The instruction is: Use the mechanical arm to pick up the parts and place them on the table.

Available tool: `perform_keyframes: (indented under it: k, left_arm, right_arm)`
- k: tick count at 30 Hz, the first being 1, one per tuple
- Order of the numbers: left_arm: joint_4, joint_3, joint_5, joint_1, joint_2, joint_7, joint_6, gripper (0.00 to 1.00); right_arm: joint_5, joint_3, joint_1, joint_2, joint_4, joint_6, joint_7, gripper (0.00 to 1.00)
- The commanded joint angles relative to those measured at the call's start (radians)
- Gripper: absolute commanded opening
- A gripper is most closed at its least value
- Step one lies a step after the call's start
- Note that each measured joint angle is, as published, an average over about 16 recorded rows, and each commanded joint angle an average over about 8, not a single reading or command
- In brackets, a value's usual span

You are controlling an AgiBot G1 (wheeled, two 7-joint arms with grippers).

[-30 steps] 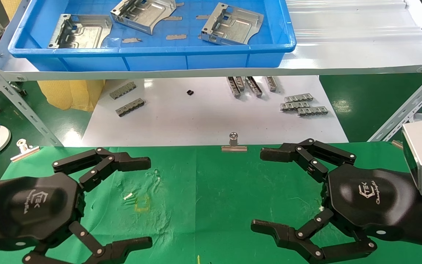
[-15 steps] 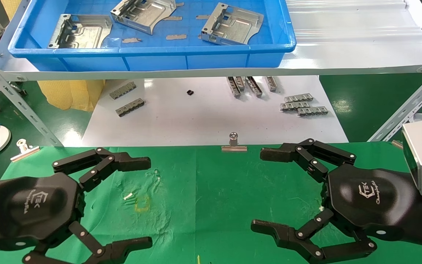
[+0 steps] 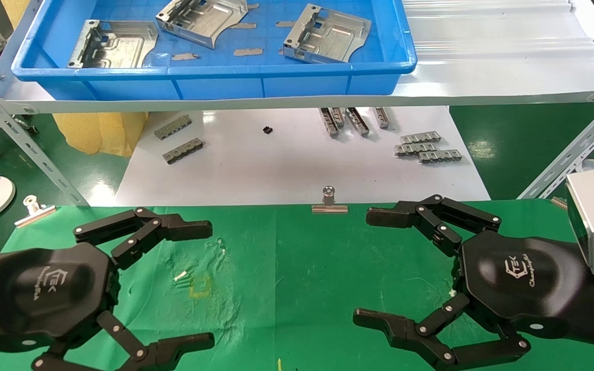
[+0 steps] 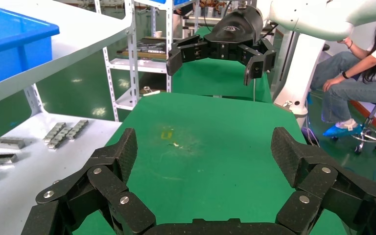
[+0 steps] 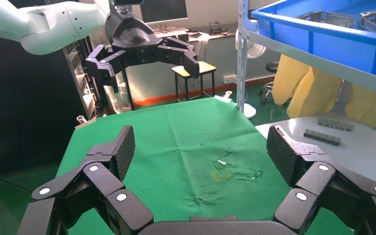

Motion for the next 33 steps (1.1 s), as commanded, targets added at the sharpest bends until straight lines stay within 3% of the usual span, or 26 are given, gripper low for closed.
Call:
perform_keyframes:
  k: [1, 7, 8, 9, 33]
  left_arm:
    - [0.0, 0.0, 0.0, 0.0, 0.0, 0.0, 0.0, 1.0]
    - [0.0, 0.0, 0.0, 0.0, 0.0, 0.0, 0.0, 1.0]
    - [0.0, 0.0, 0.0, 0.0, 0.0, 0.0, 0.0, 1.0]
    - [0.0, 0.0, 0.0, 0.0, 0.0, 0.0, 0.0, 1.0]
    - [0.0, 0.0, 0.0, 0.0, 0.0, 0.0, 0.0, 1.0]
  right_arm:
    - [0.0, 0.0, 0.0, 0.0, 0.0, 0.0, 0.0, 0.9]
    - [0.0, 0.0, 0.0, 0.0, 0.0, 0.0, 0.0, 0.15]
    - [0.0, 0.0, 0.0, 0.0, 0.0, 0.0, 0.0, 0.04]
    - [0.0, 0.0, 0.0, 0.0, 0.0, 0.0, 0.0, 0.0]
    - [0.0, 0.0, 0.0, 0.0, 0.0, 0.0, 0.0, 0.0]
